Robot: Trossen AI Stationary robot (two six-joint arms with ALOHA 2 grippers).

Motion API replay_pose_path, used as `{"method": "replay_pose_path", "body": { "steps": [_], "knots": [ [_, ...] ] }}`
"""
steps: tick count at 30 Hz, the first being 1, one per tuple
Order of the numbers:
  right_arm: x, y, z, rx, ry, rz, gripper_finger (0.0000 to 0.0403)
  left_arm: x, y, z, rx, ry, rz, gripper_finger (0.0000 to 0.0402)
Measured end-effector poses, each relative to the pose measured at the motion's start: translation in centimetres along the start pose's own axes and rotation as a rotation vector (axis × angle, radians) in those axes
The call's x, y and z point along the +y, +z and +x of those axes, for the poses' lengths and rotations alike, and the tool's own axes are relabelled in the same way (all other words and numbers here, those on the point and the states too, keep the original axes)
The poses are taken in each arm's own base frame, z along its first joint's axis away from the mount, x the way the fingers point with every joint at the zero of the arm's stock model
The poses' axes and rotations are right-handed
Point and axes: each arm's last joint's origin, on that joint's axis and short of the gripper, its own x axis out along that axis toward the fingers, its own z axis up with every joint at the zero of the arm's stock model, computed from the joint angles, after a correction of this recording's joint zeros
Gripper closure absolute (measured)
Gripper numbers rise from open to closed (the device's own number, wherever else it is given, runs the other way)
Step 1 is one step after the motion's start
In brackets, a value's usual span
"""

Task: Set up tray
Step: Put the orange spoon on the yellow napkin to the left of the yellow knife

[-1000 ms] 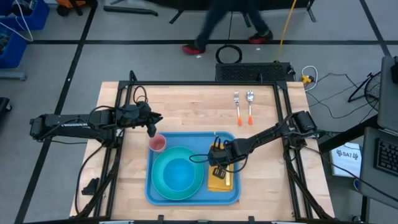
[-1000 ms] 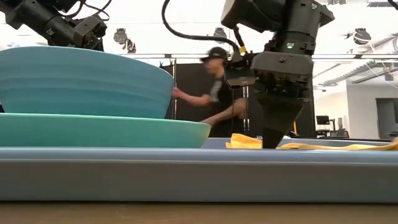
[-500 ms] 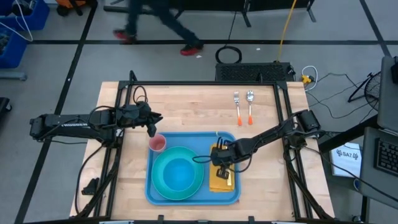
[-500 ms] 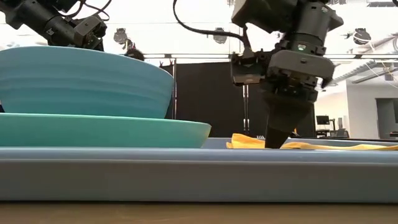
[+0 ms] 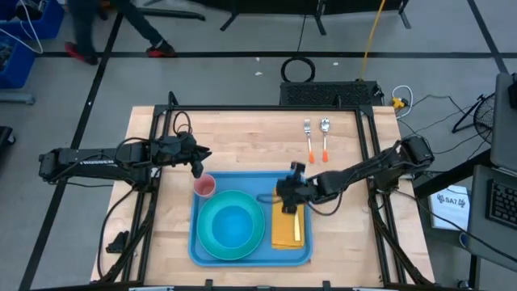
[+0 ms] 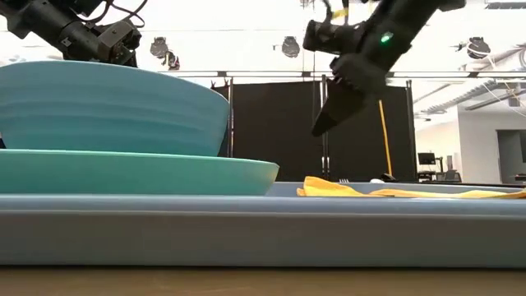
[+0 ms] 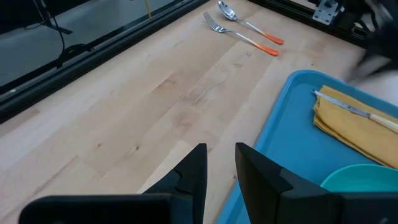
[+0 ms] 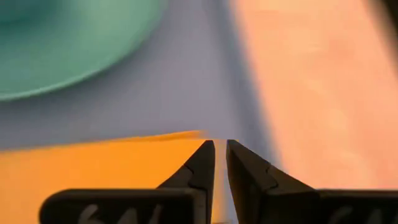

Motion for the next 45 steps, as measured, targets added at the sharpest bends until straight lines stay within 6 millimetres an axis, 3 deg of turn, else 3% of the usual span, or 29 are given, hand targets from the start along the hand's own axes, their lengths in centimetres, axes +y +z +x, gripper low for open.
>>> {"method": "replay_pose_path", "body": {
  "steps": [6,11,14,19,22,26,35,39,45],
  "knots": [
    [-6.2,0.3,-0.4,0.007,-0.460,0.100,0.0378,0.0,0.0,0.0,-0.002,0.000,0.000,0.0314],
    [-12.1,-1.6,-1.8,0.090,-0.628,0.317,0.0395,0.0,0.0,0.0,0.001,0.001,0.019,0.0314],
    [-15.1,-3.7,-2.5,0.091,-0.607,0.474,0.0401,0.0,0.0,0.0,0.000,0.001,0.040,0.0314],
    [-18.8,-7.0,-2.9,0.003,-0.377,0.709,0.0397,0.0,0.0,0.0,0.000,0.001,0.029,0.0314],
    [-21.0,-8.9,-2.9,0.037,-0.326,0.821,0.0395,0.0,0.0,0.0,0.000,0.002,0.023,0.0314],
    [-22.3,-10.2,-2.4,0.097,-0.273,0.864,0.0363,0.0,0.0,0.0,0.000,0.002,0.029,0.0314],
    [-23.1,-11.5,0.4,0.246,-0.220,0.896,0.0224,0.0,0.0,0.0,0.000,0.002,0.033,0.0314],
    [-23.5,-12.3,1.4,0.312,-0.247,0.981,0.0214,0.0,0.0,0.0,0.002,0.002,0.032,0.0314],
    [-23.5,-13.1,2.9,0.383,-0.182,1.025,0.0235,0.0,0.0,0.0,0.004,-0.002,0.033,0.0314]
  ]
}}
